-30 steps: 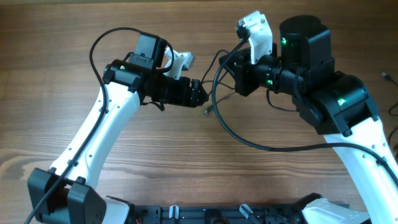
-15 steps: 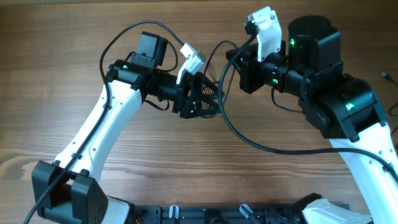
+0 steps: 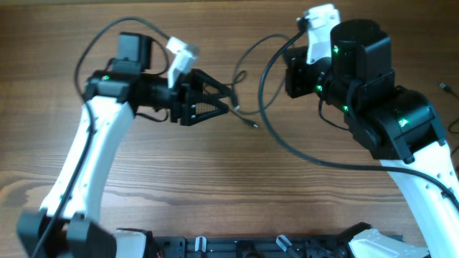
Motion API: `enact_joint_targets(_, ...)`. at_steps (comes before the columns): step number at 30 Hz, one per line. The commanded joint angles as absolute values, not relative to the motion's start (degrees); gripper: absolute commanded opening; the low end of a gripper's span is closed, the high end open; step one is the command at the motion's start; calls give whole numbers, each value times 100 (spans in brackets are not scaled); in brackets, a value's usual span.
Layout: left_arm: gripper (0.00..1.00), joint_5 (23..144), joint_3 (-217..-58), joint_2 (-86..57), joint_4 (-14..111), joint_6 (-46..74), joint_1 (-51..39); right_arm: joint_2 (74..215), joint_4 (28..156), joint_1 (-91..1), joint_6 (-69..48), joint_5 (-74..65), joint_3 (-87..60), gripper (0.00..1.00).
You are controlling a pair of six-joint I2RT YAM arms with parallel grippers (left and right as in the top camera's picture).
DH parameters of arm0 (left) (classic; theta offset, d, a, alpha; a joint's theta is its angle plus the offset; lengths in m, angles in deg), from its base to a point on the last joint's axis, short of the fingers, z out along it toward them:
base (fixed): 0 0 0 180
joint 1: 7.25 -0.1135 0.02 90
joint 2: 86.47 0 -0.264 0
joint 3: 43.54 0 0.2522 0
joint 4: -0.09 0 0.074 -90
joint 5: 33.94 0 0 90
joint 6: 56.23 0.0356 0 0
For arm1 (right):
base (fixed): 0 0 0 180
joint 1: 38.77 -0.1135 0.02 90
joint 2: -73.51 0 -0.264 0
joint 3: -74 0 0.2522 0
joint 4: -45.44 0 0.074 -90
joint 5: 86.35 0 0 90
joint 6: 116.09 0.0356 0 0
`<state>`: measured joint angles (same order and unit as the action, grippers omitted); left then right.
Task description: Untangle cables
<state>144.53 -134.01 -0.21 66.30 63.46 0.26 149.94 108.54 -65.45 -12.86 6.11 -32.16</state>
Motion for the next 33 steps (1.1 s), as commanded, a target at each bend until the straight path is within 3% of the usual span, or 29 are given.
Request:
enact_joint_targets(1,67,14643,-13381,-710,6687,6290,-315,14904,11033,-6514,-483,2307,-3384,4)
enact_joint_targets(6,70,14641,-13381,-1190,6750,6290,-683,14904,11147,-6514,-518,1997,-3382,4)
enact_joint_targets(8,70,14591,-13381,-1311,6752,6285,-770,14904,11027,-6514,-888,1074,-3382,4)
enact_joint_targets(12,70,14210,-13379,-1326,6971,6290,-774,14959,10683,-6514,-3275,-2224,-3382,4)
enact_joint_targets(14,70,14097,-13379,-1319,7141,6290,-774,14983,10679,-6514,-3052,-1627,-3382,4)
enact_joint_targets(16,70,13990,-13379,-1319,7213,6287,-774,15000,10812,-6514,-1432,403,-3382,4)
enact_joint_targets(18,70,13863,-13379,-1319,7266,6290,-774,15003,10937,-6514,-722,668,-3382,4)
enact_joint_targets(22,70,13686,-13379,-1319,7277,6290,-774,15003,10672,-6514,-3233,-3052,-3382,4)
enact_joint_targets(25,69,13323,-13379,-1317,7314,6290,-774,15000,10570,-6514,-3364,-3507,-3382,4)
enact_joint_targets(27,63,12698,-13379,-1317,7334,6287,-774,15003,10546,-6514,-3506,-3632,-3382,4)
enact_joint_targets(33,59,11194,-13379,-1206,7318,6222,-774,15003,10408,-6514,-4409,-5673,-3382,4)
